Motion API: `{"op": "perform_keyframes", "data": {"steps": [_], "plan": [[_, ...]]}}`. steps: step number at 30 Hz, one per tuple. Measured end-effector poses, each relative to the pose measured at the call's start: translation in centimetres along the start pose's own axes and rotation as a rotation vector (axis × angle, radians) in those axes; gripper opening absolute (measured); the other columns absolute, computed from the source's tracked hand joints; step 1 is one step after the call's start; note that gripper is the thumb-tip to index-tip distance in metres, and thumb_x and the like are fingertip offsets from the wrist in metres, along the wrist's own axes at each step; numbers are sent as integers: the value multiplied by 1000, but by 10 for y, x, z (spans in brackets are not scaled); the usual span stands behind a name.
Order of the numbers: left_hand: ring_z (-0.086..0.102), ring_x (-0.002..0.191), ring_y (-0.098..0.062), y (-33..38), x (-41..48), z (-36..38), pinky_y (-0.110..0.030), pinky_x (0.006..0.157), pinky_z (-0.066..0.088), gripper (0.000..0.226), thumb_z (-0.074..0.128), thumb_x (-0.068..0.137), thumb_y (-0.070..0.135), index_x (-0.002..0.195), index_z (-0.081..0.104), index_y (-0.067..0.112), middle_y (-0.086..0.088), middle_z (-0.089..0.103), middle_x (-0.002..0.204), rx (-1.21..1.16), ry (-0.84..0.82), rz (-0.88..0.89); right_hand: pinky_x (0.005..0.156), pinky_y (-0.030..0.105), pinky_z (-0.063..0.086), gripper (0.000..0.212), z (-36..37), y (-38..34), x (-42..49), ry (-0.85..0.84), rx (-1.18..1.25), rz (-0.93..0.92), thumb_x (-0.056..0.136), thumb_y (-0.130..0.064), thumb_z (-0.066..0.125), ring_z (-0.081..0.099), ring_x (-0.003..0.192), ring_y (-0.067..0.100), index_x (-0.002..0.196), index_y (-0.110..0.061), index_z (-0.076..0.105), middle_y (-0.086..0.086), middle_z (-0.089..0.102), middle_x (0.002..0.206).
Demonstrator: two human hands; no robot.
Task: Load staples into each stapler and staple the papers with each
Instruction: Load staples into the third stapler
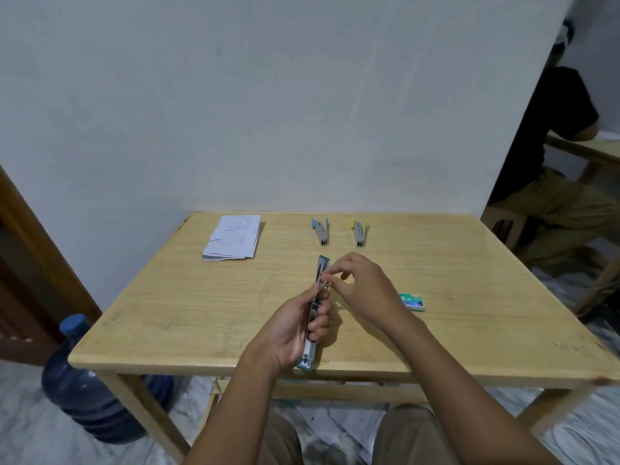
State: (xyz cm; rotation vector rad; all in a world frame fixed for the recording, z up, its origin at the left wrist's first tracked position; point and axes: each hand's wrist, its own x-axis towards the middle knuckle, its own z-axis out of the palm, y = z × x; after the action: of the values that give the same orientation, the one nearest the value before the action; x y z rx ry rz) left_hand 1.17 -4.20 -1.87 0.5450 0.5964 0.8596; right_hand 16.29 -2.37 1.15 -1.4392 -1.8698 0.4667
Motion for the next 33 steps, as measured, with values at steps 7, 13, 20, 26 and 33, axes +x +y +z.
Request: {"op": "perform_keyframes", "data": {"steps": [7,13,20,26,33], "plan": [[34,38,-7,-1,0,-1,-18,35,25,21,51,97,30,90,52,10,-1,44,63,-18,-22,0,85,35,50,17,-12,14,-10,-142,-26,-155,96,-27,58,58,97,6,105,-30,72,-17,56,106],[33,38,-7,-2,-1,-1,-18,35,25,22,51,96,31,89,52,10,-1,43,63,-22,-33,-3,88,38,49,31,-25,19,-7,-321,-180,-283,97,-31,52,57,103,10,125,-29,64,-15,50,122],[33,39,-7,0,-1,-1,-18,35,27,23,48,98,30,89,51,9,-1,43,63,-49,-46,-19,68,37,53,38,-44,18,13,-220,-763,-663,95,-43,41,64,92,18,125,-34,63,1,61,122],[34,39,-8,0,-1,-2,-18,35,27,23,48,99,30,90,50,9,-2,44,63,-67,-46,-35,66,34,49,46,-40,18,17,-117,-807,-578,95,-47,34,65,90,20,125,-31,65,2,62,122],[35,38,-8,0,-2,0,-18,34,28,23,48,98,29,90,52,8,-2,44,62,-93,-33,-33,70,36,51,41,-35,15,10,-214,-629,-585,99,-44,34,63,88,18,126,-29,62,-1,59,122]]}}
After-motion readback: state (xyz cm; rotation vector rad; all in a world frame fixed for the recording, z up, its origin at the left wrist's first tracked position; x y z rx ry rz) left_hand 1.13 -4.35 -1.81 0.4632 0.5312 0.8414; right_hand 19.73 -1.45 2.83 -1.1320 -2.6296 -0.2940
